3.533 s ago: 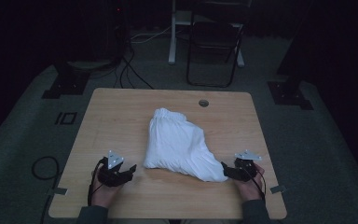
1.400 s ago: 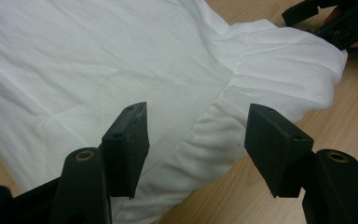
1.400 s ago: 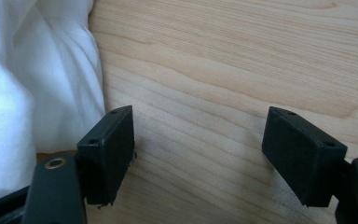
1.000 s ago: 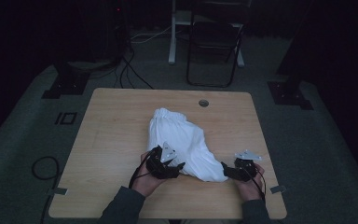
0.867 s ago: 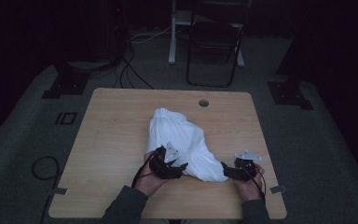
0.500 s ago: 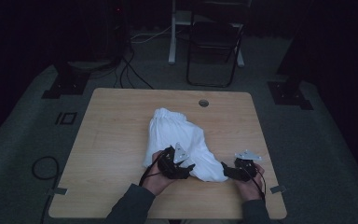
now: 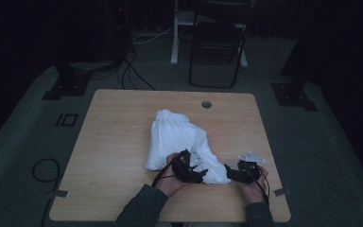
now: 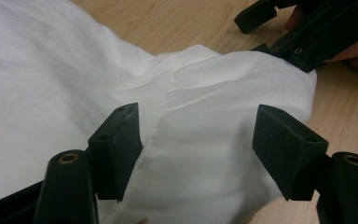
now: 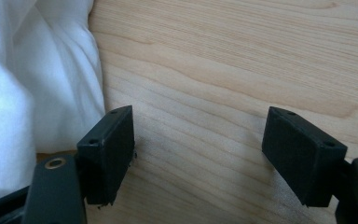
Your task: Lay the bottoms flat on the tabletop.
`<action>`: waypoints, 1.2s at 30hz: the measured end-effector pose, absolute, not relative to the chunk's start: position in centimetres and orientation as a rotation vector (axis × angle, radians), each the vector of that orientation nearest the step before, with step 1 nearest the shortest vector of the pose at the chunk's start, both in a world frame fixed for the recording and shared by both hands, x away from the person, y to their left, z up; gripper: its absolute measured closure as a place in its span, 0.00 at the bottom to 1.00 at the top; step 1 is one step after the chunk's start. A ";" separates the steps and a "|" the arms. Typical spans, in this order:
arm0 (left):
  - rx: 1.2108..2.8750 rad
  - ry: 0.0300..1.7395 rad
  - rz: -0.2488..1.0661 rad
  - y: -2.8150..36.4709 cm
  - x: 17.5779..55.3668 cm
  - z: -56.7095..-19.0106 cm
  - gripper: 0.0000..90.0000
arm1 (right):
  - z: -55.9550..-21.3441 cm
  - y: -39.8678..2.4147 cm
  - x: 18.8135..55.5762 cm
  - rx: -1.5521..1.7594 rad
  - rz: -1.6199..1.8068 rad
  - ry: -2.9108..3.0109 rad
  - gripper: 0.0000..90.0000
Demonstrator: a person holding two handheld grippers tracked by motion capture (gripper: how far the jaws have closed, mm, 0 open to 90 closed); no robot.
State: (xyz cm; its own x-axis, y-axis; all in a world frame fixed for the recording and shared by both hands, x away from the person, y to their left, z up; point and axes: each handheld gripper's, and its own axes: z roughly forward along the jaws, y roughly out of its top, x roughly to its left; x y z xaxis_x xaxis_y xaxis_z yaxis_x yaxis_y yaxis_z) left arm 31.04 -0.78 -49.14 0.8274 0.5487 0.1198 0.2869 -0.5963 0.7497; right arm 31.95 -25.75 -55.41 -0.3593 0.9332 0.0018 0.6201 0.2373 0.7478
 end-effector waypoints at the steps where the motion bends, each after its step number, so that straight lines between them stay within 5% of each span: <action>1: 2.242 0.604 0.442 -1.0 31.1 -49.2 0.34 | -55.4 -25.8 32.0 1.420 0.930 2.067 0.28; 13: 2.269 0.644 0.458 -3.0 32.3 -50.4 0.33 | -55.4 -25.7 31.9 1.422 0.931 2.067 0.28; 16: 2.279 0.645 0.472 -3.0 32.4 -50.5 0.46 | -55.4 -25.7 31.9 1.422 0.931 2.067 0.28; 19: 2.272 0.643 0.472 -2.8 32.4 -50.2 0.75 | -55.4 -25.7 32.0 1.422 0.931 2.067 0.28; 21: 2.268 0.646 0.479 -2.6 32.3 -49.9 0.83 | -55.4 -25.7 32.0 1.421 0.930 2.067 0.28; 36: 2.161 0.696 0.552 1.4 32.4 -46.6 0.93 | -55.4 -25.7 32.0 1.421 0.931 2.066 0.28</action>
State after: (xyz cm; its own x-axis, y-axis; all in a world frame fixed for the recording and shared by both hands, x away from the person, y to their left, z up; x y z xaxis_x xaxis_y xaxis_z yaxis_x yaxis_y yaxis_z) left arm 32.40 1.35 -46.60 0.7553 0.6367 0.1554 0.2962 -0.5432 0.7856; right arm 31.96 -25.74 -55.41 -0.3588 0.9334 0.0023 0.6201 0.2366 0.7480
